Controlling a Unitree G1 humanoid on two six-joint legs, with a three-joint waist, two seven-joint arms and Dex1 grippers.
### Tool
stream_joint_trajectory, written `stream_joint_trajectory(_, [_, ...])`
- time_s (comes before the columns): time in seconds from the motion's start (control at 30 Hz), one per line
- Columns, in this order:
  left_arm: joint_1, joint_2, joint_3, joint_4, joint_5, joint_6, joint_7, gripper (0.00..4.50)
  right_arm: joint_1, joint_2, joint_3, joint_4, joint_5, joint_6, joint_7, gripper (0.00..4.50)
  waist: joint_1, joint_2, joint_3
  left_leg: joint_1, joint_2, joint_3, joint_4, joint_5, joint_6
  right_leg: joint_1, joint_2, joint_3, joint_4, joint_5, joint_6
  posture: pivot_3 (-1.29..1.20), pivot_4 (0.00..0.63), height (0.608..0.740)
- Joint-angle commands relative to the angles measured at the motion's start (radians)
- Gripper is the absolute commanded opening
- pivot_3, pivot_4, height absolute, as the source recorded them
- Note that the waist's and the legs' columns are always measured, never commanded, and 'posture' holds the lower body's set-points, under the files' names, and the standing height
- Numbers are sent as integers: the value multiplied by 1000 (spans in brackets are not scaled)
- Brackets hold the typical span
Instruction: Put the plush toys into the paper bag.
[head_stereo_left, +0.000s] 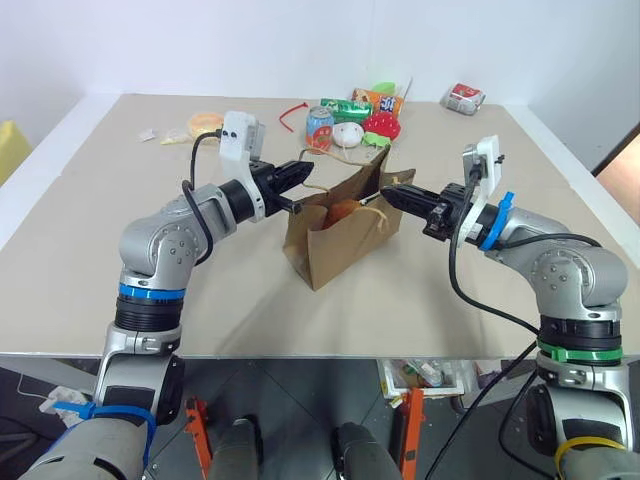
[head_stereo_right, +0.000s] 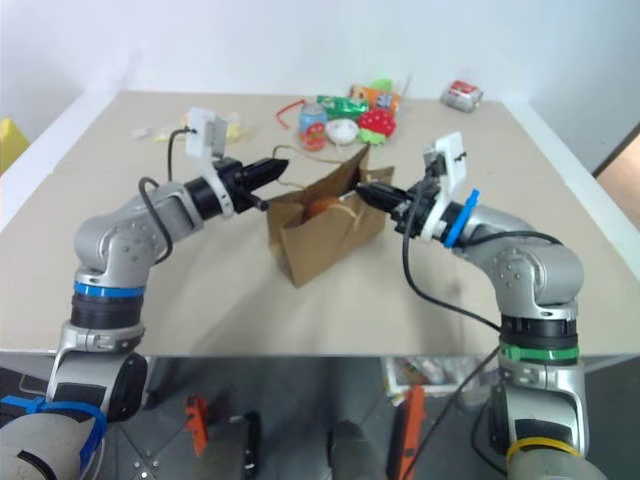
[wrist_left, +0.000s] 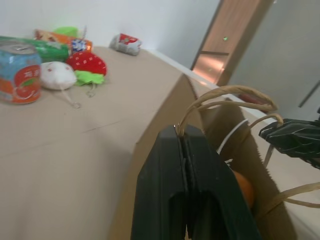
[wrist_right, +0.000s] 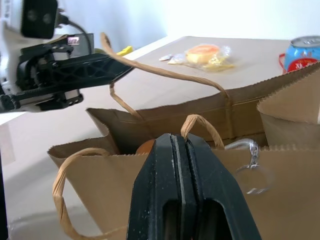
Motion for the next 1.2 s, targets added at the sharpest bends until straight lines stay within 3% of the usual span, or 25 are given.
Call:
stream_joint_trajectory(0.03, [-29,-13,47,29,21,-3,43,1647,-84,28,-52,67,-5,13,-99,0,0,0,0,0,0,0,0,0,0,0,0,0,0,0,0,0,150,740])
stream_joint_trajectory(0.07, [-32,-21,59,28,5,-3,42,1788,-86,25,-56,69,-3,13,-101,334,0,0,0,0,0,0,0,0,0,0,0,0,0,1,0,0,150,740])
stream_joint_trajectory(0.13, [-34,-33,81,20,-20,1,27,2754,-88,22,-62,60,6,17,-101,1174,0,0,0,0,0,0,0,0,0,0,0,0,0,1,0,0,150,740])
stream_joint_trajectory(0.17, [-35,-38,89,12,-32,-5,16,2754,-86,16,-61,50,12,20,-95,1174,0,0,0,0,0,0,0,0,0,0,0,0,0,1,-1,0,150,740])
stream_joint_trajectory(0.27, [-25,-52,132,-24,-99,-25,-39,3553,-81,4,-68,39,23,27,-86,2044,0,0,0,-1,0,0,0,0,0,0,0,0,0,0,-1,0,150,740])
stream_joint_trajectory(0.33, [-12,-48,157,-37,-145,-7,-73,4354,-84,1,-77,42,23,30,-91,2900,0,0,0,-1,0,0,0,0,0,0,0,0,0,0,-1,0,150,740])
stream_joint_trajectory(0.4, [21,-26,165,-60,-187,20,-138,4500,-83,-11,-83,30,28,29,-81,3816,0,0,0,-1,0,0,0,0,-1,-1,0,0,0,0,-1,0,150,740])
stream_joint_trajectory(0.5, [65,7,171,-86,-223,38,-209,4500,-104,-13,-126,36,60,39,-96,4439,0,0,0,-1,0,0,0,0,-1,-1,0,0,0,0,-1,0,150,740])
stream_joint_trajectory(0.87, [144,41,170,-140,-288,53,-284,4500,-96,-16,-307,-9,251,35,-70,4439,-1,0,0,-1,0,-1,0,0,-1,0,0,-1,0,0,-1,0,150,740])
stream_joint_trajectory(1.0, [194,99,154,-141,-242,20,-353,4500,8,-68,-327,-128,303,48,16,4439,0,0,0,-1,0,-1,0,0,0,0,0,0,0,0,-1,0,150,740])
stream_joint_trajectory(1.17, [283,210,101,-139,-88,-140,-503,4500,198,-171,-360,-302,365,110,87,4439,-1,0,0,-1,0,-1,-1,-1,-1,0,0,-1,0,-1,-3,0,150,740])
stream_joint_trajectory(1.2, [294,219,101,-142,-73,-166,-521,4500,222,-182,-374,-320,377,118,92,4214,-1,0,0,-1,0,-1,0,-1,-1,0,0,-1,0,-1,-4,0,150,740])
